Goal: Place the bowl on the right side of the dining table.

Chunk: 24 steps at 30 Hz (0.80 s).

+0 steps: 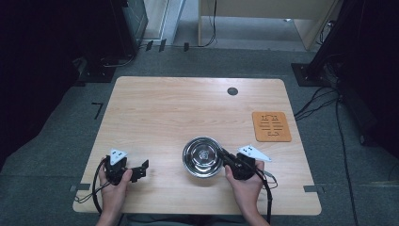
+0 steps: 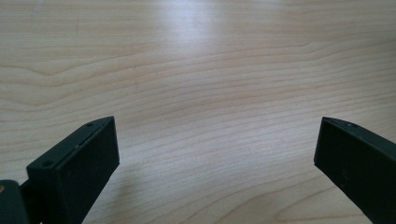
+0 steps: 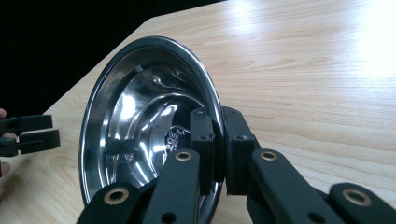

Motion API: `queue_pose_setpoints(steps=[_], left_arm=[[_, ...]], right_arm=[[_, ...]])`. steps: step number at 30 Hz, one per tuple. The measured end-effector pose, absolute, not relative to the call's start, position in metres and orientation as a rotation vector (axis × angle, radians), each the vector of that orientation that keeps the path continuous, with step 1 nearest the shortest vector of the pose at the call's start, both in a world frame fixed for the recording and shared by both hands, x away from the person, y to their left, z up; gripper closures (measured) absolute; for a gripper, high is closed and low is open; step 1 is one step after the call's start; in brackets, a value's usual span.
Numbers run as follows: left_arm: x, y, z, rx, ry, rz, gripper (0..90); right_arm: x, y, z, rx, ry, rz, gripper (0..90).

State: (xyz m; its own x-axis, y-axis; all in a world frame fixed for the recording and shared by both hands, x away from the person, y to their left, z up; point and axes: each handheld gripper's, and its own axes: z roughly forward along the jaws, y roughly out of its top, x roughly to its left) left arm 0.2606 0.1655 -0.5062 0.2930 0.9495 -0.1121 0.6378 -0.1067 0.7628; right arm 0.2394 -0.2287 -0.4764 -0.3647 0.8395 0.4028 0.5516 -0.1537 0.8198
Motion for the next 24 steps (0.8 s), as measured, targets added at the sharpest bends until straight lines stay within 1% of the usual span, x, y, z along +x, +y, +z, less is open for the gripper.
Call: queue_pose_setpoints(steps=[8, 24], left_arm=[[0.264, 0.169, -0.511, 1.861, 1.458, 0.576, 0.0], [0.267, 0.168, -0.518, 1.904, 1.480, 0.591, 0.0]], right_arm=[[0.242, -0.238, -0.475, 1.595, 1.814, 1.518, 85.6], [0.245, -0.257, -0.470, 1.626, 1.743, 1.514, 85.5]])
